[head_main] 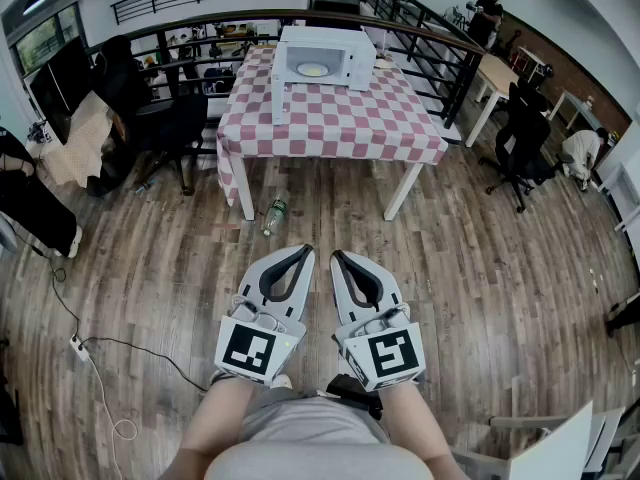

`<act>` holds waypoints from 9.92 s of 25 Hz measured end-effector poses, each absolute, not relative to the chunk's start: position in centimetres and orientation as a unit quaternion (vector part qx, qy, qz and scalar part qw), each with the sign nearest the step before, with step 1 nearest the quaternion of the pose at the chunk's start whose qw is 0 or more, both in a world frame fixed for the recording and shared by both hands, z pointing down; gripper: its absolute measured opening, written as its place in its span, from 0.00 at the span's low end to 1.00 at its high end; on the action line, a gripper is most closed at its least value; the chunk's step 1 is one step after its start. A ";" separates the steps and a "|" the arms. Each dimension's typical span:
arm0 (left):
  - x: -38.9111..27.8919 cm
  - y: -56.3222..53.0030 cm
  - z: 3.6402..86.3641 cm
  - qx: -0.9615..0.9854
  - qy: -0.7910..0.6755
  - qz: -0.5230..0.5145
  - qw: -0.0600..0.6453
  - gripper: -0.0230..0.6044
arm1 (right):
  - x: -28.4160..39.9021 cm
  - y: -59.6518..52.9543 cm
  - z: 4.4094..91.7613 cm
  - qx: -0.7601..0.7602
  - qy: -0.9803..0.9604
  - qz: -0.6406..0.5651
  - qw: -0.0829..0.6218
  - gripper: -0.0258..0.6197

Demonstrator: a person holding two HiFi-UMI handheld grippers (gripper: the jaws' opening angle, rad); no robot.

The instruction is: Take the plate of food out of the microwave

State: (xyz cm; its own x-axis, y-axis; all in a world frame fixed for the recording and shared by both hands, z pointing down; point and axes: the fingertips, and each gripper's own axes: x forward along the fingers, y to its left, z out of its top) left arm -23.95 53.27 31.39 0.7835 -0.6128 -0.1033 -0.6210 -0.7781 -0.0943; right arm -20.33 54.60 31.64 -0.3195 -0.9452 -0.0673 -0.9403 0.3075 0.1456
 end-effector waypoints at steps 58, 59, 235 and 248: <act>-11.6 22.2 32.8 -0.930 0.356 0.083 -0.019 0.04 | -8.0 24.1 35.0 0.526 -0.848 -0.059 0.039 0.08; -11.0 21.5 32.7 -0.929 0.359 0.084 -0.018 0.04 | -7.5 23.3 35.0 0.522 -0.850 -0.060 0.040 0.08; 2.2 -49.6 60.1 -0.547 0.465 0.314 -0.621 0.06 | 12.4 -39.6 51.0 0.447 -0.880 0.094 0.133 0.08; 2.6 -44.7 59.4 -0.554 0.457 0.315 -0.621 0.06 | 12.6 -37.4 49.6 0.447 -0.883 0.072 0.124 0.08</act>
State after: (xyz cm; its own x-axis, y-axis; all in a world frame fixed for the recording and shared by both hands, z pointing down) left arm 2.61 -44.68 59.36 0.3838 -0.8973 0.2181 -0.1140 0.1883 0.9755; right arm 12.62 -37.38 49.60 -0.5692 -0.7716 0.2839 -0.8075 0.5896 -0.0164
